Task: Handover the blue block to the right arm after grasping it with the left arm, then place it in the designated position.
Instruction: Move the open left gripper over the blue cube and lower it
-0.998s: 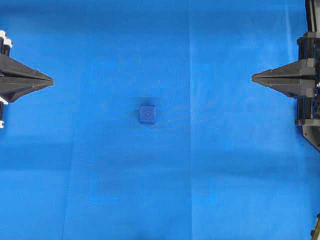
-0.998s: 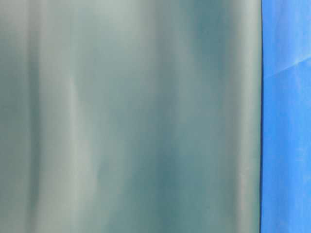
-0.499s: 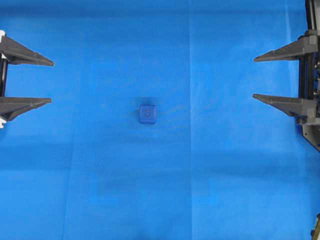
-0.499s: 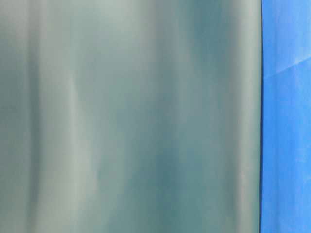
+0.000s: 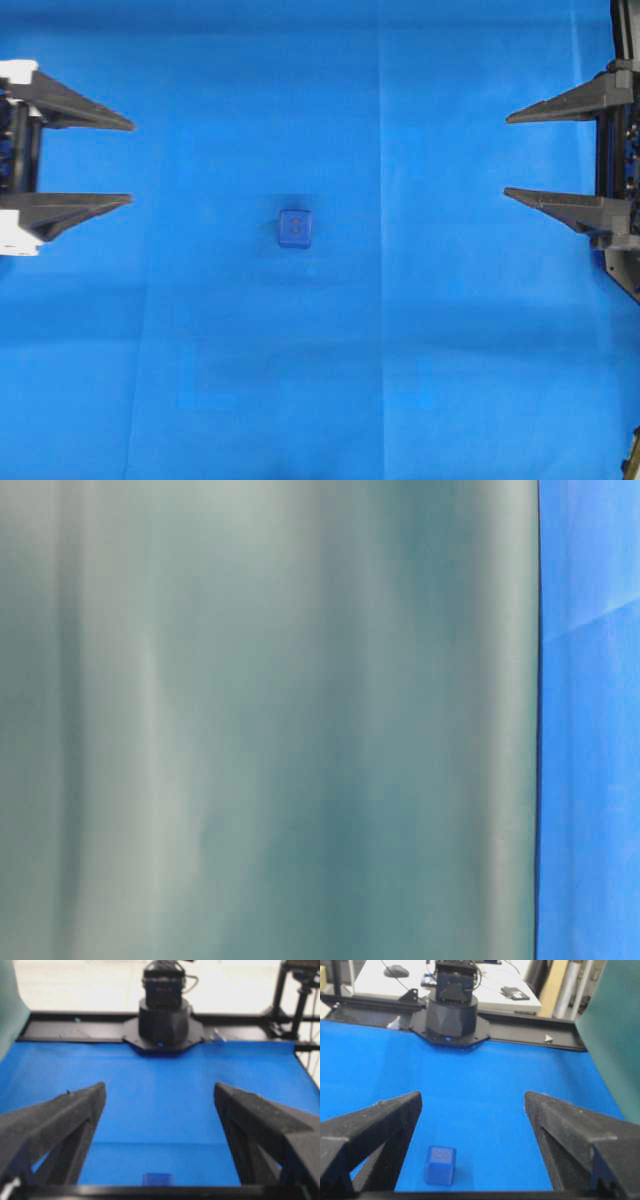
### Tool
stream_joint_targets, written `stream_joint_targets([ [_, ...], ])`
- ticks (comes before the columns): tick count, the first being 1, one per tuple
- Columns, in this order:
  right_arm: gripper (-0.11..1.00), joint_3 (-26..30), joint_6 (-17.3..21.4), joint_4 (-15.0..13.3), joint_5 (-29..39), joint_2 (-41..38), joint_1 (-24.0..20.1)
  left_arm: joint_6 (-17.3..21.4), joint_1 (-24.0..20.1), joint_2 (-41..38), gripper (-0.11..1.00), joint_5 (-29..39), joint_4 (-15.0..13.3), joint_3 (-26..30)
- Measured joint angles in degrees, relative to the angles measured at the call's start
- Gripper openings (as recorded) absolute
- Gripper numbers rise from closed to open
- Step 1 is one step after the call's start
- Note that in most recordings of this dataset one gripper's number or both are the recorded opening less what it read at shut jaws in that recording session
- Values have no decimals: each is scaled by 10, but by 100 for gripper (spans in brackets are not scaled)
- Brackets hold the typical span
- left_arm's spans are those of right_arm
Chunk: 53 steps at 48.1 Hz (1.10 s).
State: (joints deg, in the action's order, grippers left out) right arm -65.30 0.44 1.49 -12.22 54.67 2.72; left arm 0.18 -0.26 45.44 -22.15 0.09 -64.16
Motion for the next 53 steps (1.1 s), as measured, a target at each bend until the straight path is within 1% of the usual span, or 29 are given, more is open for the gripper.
stream_joint_targets([
  [7, 96, 0, 0, 0, -1, 0, 0, 0, -2, -69, 92, -29, 0, 29],
  [15, 96, 0, 0, 0, -1, 0, 0, 0, -3, -156, 92, -62, 0, 79],
  [27, 96, 0, 0, 0, -5, 0, -1, 3, -4, -274, 92, -63, 0, 178],
  [34, 96, 0, 0, 0, -5, 0, 0, 4, -4, -313, 92, -53, 0, 224],
  [40, 96, 0, 0, 0, -6, 1, 0, 4, -4, -337, 92, -36, 0, 248],
  [53, 96, 0, 0, 0, -5, 1, 0, -4, -4, -346, 92, 12, 1, 265],
])
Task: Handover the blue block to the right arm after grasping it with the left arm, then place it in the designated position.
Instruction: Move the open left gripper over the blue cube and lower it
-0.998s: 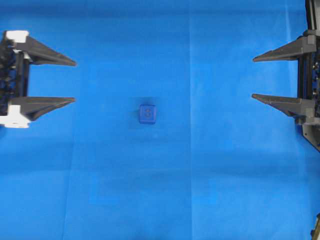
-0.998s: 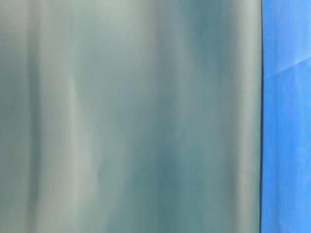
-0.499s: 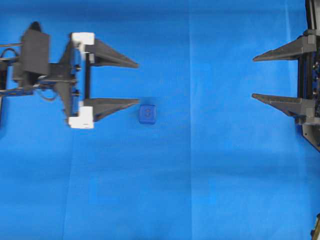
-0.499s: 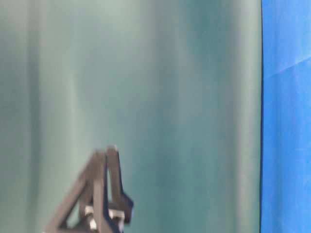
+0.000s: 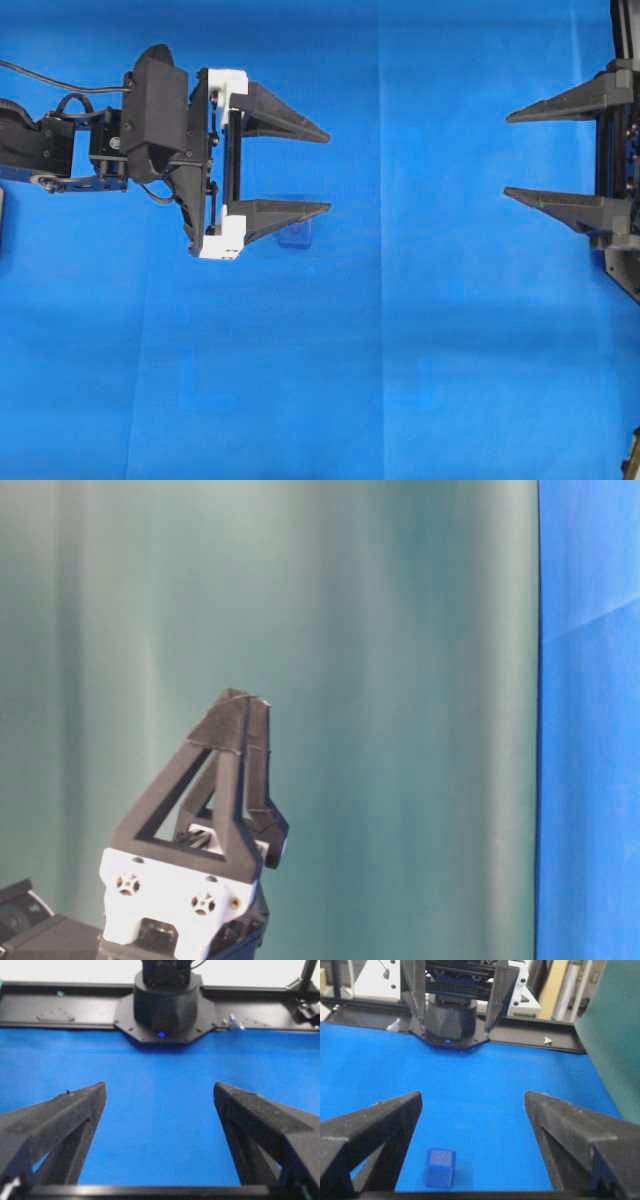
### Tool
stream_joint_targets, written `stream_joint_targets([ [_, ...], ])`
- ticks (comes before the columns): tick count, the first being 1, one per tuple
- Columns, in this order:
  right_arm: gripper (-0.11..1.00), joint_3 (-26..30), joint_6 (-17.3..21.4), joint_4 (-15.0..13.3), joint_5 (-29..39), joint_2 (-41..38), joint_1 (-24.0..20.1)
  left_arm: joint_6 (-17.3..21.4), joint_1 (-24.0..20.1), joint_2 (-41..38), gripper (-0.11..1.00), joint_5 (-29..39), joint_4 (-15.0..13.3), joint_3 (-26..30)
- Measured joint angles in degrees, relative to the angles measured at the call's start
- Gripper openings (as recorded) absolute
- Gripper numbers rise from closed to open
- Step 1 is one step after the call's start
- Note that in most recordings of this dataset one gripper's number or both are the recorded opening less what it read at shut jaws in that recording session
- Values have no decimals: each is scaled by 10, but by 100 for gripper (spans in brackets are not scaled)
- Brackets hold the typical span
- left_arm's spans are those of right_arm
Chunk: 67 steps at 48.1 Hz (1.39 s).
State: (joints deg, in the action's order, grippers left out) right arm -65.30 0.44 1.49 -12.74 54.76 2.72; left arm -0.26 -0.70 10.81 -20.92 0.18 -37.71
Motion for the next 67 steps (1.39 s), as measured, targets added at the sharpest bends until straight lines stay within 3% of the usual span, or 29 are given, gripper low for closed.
stream_joint_targets([
  [11, 96, 3, 0, 0, 0, 0, 0, -7, 0, -12, 92, 109, 0, 29],
  [29, 96, 5, 0, 1, 0, -1, 0, -18, 4, -65, 92, 460, 0, 163],
  [39, 96, 5, 0, 1, 0, -1, 0, -17, 4, -97, 92, 601, 3, 221],
  [67, 96, 6, 0, 1, 2, -1, 0, -13, 4, -106, 92, 628, 5, 240],
])
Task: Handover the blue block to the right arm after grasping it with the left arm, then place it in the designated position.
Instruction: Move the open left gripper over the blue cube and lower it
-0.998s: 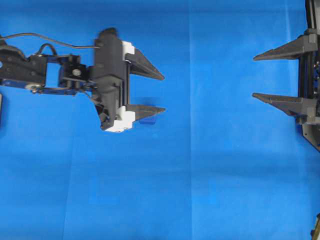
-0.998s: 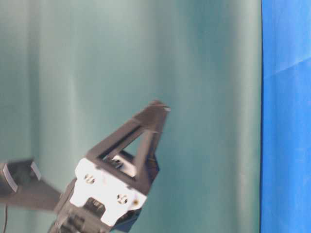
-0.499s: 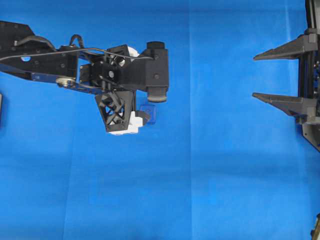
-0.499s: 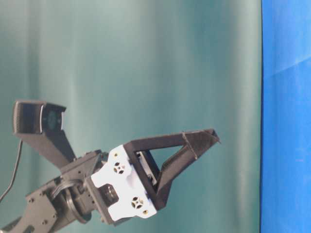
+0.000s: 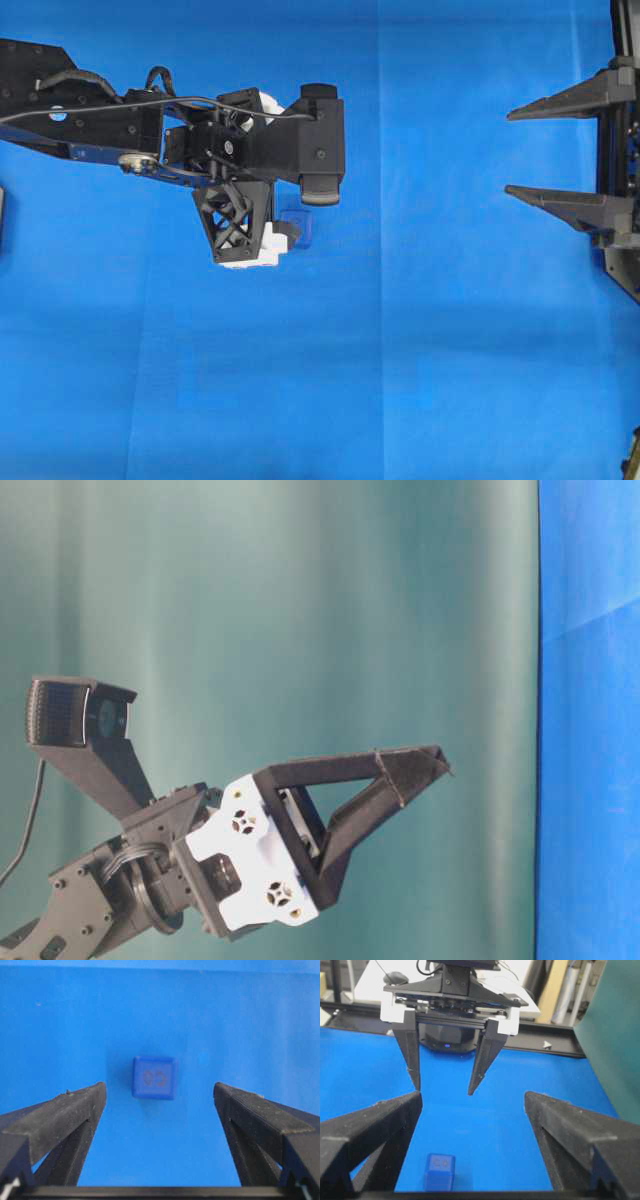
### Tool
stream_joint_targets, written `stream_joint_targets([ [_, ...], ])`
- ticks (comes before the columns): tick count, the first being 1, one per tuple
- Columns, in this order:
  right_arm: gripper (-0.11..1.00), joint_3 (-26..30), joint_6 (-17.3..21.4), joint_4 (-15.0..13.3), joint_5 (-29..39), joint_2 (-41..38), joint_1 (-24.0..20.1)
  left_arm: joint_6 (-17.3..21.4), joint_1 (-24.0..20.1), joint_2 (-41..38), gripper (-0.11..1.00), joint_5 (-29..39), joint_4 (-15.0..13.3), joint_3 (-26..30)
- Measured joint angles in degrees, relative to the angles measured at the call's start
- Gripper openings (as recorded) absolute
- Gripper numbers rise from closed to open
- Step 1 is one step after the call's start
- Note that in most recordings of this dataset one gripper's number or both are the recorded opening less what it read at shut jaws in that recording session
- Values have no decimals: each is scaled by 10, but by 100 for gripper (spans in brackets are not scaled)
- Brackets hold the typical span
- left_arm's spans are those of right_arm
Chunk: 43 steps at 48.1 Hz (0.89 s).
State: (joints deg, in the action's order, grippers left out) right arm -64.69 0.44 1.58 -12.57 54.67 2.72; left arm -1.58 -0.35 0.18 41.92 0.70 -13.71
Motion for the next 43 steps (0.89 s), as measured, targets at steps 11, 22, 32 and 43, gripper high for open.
stream_joint_targets([
  [11, 96, 2, 0, 0, 0, 1, 0, -1, 0, 0, 92, 0, 0, 0],
  [22, 96, 2, 0, 0, 0, 0, 0, -3, 0, 0, 92, 0, -1, 0],
  [32, 96, 3, 0, 0, 0, 0, 0, -4, 0, 0, 92, 0, 0, 0],
  [43, 96, 2, 0, 0, 0, -3, 0, -6, 0, -8, 92, -14, -1, -14],
])
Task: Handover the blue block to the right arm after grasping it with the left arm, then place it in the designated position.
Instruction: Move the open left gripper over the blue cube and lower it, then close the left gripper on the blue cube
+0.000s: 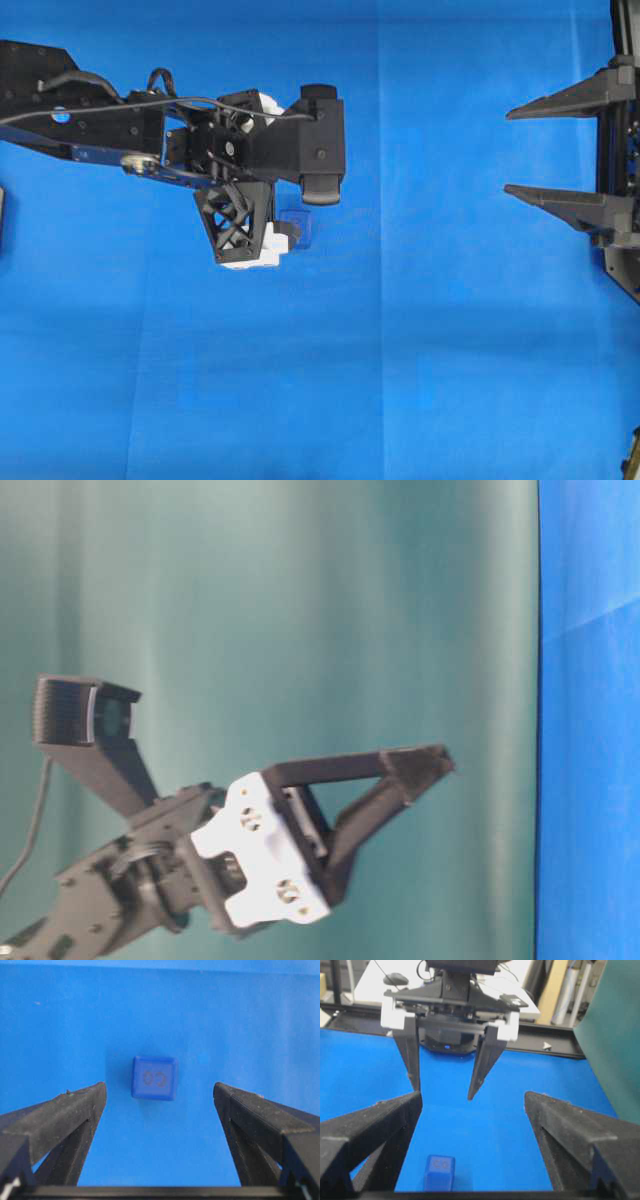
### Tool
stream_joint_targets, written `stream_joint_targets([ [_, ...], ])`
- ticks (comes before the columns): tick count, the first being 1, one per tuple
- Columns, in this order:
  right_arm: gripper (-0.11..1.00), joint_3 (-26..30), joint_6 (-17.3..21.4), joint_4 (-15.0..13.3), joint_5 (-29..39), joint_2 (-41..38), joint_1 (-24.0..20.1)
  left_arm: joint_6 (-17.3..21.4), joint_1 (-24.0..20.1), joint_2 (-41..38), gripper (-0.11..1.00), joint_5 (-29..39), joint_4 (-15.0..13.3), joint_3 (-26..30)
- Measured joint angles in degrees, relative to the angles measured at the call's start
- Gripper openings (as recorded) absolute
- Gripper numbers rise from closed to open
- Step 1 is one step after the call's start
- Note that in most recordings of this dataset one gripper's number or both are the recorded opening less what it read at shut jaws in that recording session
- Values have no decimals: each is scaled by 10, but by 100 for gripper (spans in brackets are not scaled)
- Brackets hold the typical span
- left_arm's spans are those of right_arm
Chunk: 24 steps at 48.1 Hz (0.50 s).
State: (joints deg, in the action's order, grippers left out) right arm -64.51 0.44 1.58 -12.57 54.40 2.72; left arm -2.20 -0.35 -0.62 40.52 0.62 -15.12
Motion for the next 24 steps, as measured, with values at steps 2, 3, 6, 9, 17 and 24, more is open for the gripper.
stream_joint_targets([
  [2, 96, 1, 0, 0, 0, -1, 0, 0, 0, -5, 92, -10, 1, -7],
  [3, 96, 0, -1, 0, -2, -2, 0, 0, 0, -8, 92, -15, 1, -11],
  [6, 96, 0, 0, 0, 0, -3, 0, 0, -1, -18, 92, -38, 1, -24],
  [9, 96, 1, 0, 0, 0, -4, 0, -1, -1, -30, 92, -63, 1, -41],
  [17, 96, 0, 0, 0, 0, -6, -1, -1, -1, -42, 92, -141, 1, -84],
  [24, 96, 1, -1, 0, 0, -10, 0, 0, -1, -49, 92, -200, 1, -117],
])
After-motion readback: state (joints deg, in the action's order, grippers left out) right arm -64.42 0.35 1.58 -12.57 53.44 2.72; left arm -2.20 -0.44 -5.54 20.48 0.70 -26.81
